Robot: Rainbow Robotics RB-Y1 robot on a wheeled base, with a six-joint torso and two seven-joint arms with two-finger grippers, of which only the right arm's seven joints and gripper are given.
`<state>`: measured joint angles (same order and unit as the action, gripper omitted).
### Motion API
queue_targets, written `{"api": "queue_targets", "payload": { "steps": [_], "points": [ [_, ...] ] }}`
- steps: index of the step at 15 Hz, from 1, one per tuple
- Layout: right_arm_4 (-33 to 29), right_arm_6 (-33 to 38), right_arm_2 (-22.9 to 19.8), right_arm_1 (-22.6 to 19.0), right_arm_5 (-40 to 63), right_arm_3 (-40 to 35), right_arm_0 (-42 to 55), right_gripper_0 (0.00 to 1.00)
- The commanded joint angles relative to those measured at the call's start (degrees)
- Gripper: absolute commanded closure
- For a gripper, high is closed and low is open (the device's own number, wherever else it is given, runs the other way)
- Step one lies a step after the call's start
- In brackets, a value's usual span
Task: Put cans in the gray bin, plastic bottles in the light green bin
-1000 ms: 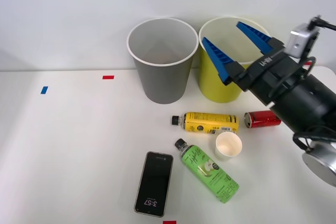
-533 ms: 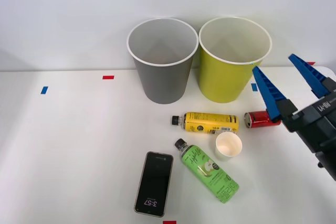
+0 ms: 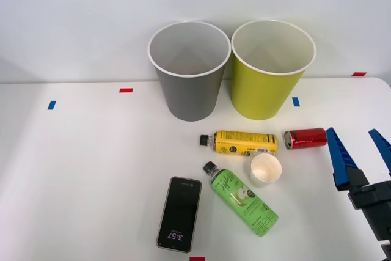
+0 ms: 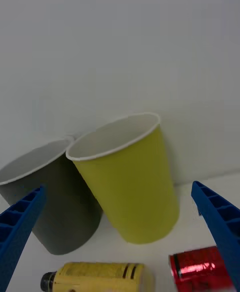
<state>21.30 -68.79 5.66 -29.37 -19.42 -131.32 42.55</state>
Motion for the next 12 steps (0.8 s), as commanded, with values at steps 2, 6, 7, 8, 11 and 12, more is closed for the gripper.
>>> {"api": "queue_targets", "payload": {
  "steps": [2, 6, 7, 8, 11, 12],
  "points": [
    [-0.1, -0.1, -0.1, 4.4, -0.2, 7.4, -1.2, 0.00],
    [-0.1, -0.3, -0.4, 5.6, -5.9, 17.5, -5.4, 0.00],
    [0.0, -0.3, -0.6, 5.6, -6.2, 18.4, -5.6, 0.00],
    [0.0, -0.4, -1.0, 6.2, -6.2, 18.6, -5.1, 0.00],
    [-0.8, -1.0, -1.1, 10.4, -6.2, 18.5, -3.2, 0.00],
    [-1.3, -1.4, -1.1, 12.1, -6.1, 18.6, -2.8, 0.00]
  ]
}}
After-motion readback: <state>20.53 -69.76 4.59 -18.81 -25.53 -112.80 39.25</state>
